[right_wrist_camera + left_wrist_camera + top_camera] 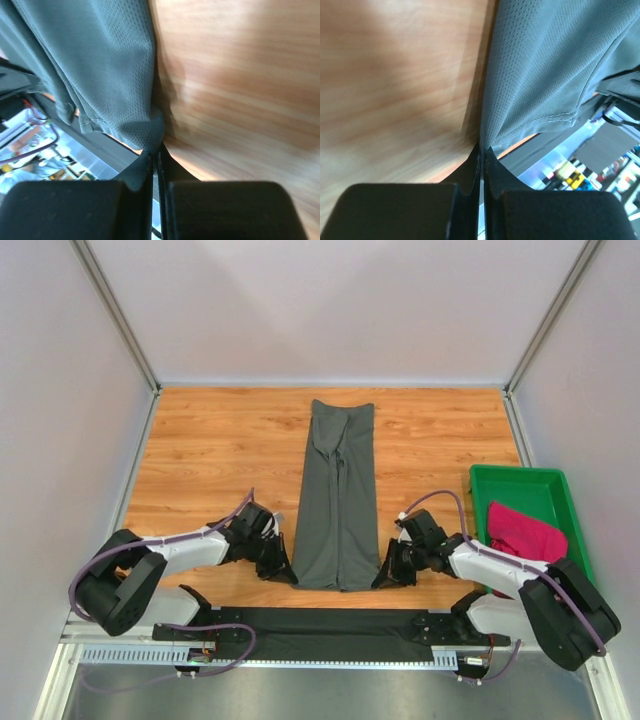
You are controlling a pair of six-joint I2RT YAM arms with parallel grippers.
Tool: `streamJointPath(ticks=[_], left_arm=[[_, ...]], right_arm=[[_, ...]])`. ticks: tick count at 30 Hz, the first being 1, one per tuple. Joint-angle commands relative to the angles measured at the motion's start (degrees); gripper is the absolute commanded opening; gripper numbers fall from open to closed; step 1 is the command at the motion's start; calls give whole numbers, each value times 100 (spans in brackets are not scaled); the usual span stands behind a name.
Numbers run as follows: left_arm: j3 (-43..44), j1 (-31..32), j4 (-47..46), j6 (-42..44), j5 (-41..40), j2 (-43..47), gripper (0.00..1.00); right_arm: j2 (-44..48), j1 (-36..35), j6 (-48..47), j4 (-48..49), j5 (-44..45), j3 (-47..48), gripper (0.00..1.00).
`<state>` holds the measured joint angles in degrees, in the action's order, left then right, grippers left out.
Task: Fold and stack the t-shirts
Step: Fold the tshirt
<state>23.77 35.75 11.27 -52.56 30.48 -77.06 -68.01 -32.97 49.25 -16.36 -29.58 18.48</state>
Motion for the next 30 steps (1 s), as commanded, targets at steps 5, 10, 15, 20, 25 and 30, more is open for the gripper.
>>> streamJointPath(ticks=[5,10,15,20,25,30], left_arm=[[952,12,1280,-80,-1140,578,0],[2751,-498,1756,332,-1352,-203,0],[4247,-1130,1887,632,-729,-1861,0],[5760,-1360,2222,852,-499,-3051,0],[6480,-1562,2222,826,-306,-3684,0],[7027,-1720,2362,870,-174,-4185,0]], right_arm=[[289,237,-715,-1387,603,1198,0],[-868,791,-1496,-1949,612,2676,0],[-2188,1407,-1928,-2292,331,4352,0],[-3479,1723,-2209,-2495,76,5620,0],[-4299,1847,-2280,-2793,-214,6676,0],[-4818,1935,-2324,-2952,-416,7336,0]])
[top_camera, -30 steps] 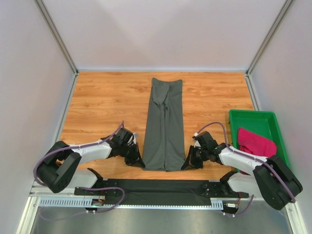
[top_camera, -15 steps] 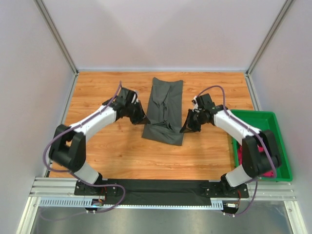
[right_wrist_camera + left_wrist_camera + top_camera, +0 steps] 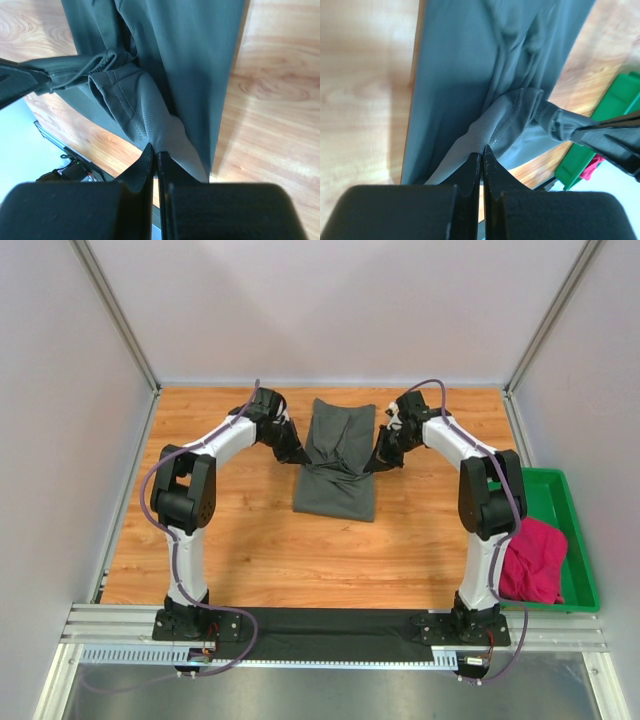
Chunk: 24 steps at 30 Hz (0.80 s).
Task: Fold and stack the t-shirts
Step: Fold the tshirt
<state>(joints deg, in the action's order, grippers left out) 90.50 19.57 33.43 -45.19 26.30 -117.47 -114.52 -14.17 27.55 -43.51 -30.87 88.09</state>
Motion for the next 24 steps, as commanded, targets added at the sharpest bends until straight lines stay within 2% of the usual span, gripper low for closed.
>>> streamJointPath(ticks=[1,7,8,9,11,12,13,14,15,16,17,18,20,21,24], left_arm=[[537,-129,190,203,278,-214,0],[1137,-208,604,484,446,-804,0],[1145,-226,560,493,472,-873,2],[1163,-226,498,528,489,-926,14],[1591,-243,707,956,411,-1250,29],[1863,-252,1231,1186,45,-1339,37],[2275,-244,1454,1388,-263,-1357,41],[2358,-243,1743,1747,-971,-1157,43],[2358,-243,1798,1907,-1344,-947,49],[2010,-191,1738,2091,-1652,-657,53],[1720,-173,1398,2224,-1872,24,56],[1047,-156,1151,2399,-1866,353,58],[437,-95,450,2375,-1420,1064,56],[-123,-68,201,2209,-791,1216,50],[-803,204,-442,1822,-65,1350,35]], right_arm=[[-289,73,-154,-246,-305,427,0],[-685,196,-206,-316,-455,805,0],[-729,239,-206,-325,-455,849,1],[-791,274,-206,-290,-463,937,4],[-983,397,-241,-168,-411,1034,12],[-1072,450,-294,-45,-332,1121,17],[-1159,494,-372,-61,60,1418,23],[-1273,547,-617,-323,325,1621,34],[-1292,547,-741,-551,510,1841,37],[-1249,530,-838,-736,712,2121,39],[-1153,469,-900,-886,845,2107,41],[-786,416,-1005,-1088,959,1993,43],[-354,154,-1015,-985,1206,1257,45],[92,47,-867,-697,1285,984,45],[622,-480,-324,121,1600,-36,41]])
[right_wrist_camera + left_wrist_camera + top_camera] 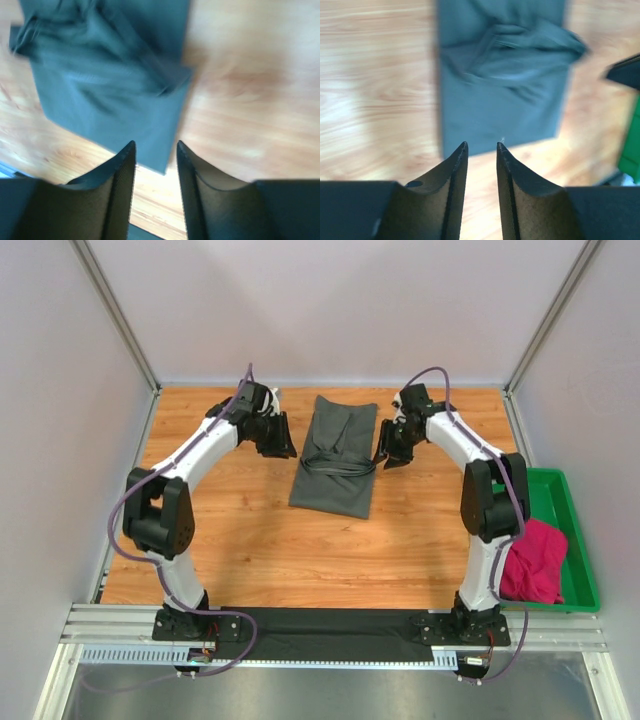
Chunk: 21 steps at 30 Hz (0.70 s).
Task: Fold and stack the t-shirts
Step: Fold the tshirt
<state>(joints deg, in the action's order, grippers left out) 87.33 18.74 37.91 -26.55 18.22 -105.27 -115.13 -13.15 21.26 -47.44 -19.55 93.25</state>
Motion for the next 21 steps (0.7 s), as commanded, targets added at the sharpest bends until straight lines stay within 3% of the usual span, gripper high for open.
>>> streamJointPath(ticks=[1,7,12,16,21], left_arm=[[-584,392,-978,-96,779,95,33],[-674,762,-1593,-307,683,-554,31],[-304,762,-1436,-316,508,-925,27],[-804,762,-1785,-570,-176,-390,23],[-1262,762,-1875,-747,-205,58,24]], right_arm=[[729,-897,422,734,818,-771,38],[239,-1734,722,1500,2154,-871,36],[-255,-1840,863,1360,2473,-317,37],[-589,-1841,907,1343,2745,-1,40],[-1318,-1683,801,1124,3202,1009,43]])
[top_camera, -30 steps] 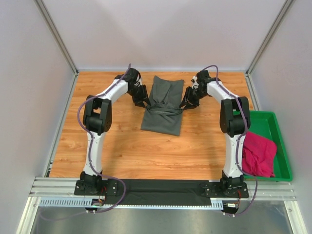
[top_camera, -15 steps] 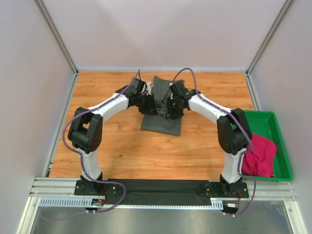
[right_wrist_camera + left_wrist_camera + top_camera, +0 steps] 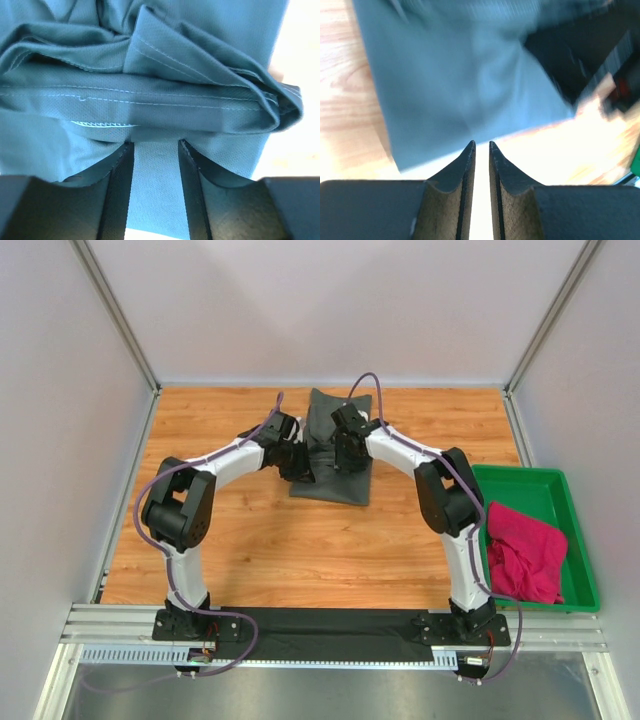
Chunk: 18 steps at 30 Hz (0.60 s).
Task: Fold and stack the t-shirts
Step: Fold the tshirt
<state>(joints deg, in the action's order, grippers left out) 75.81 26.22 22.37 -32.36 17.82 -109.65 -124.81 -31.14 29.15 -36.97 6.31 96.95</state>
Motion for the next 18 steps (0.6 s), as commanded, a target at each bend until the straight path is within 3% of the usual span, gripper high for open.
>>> streamJointPath(ticks=[1,8,10,13,14,18], left_arm=[[-128,6,-295,-139,-200,549,24],[118,-81,-110,63,-367,594,26],[476,-134,-145,89,-158,314,32],[1092,-240,179,264,72,-380,33],[1459,-266,258,283,98,-539,33],[2060,-398,584,362,178,-1233,32]], right_arm=[[-481,169,-23,-89,696,1172,44],[-1369,555,-498,-362,627,3433,45],[-1633,635,-384,-732,390,4005,45],[-1241,521,-418,-602,222,3676,46],[-1082,503,-427,-444,231,3038,46],[-510,477,-269,-179,4,2156,47]])
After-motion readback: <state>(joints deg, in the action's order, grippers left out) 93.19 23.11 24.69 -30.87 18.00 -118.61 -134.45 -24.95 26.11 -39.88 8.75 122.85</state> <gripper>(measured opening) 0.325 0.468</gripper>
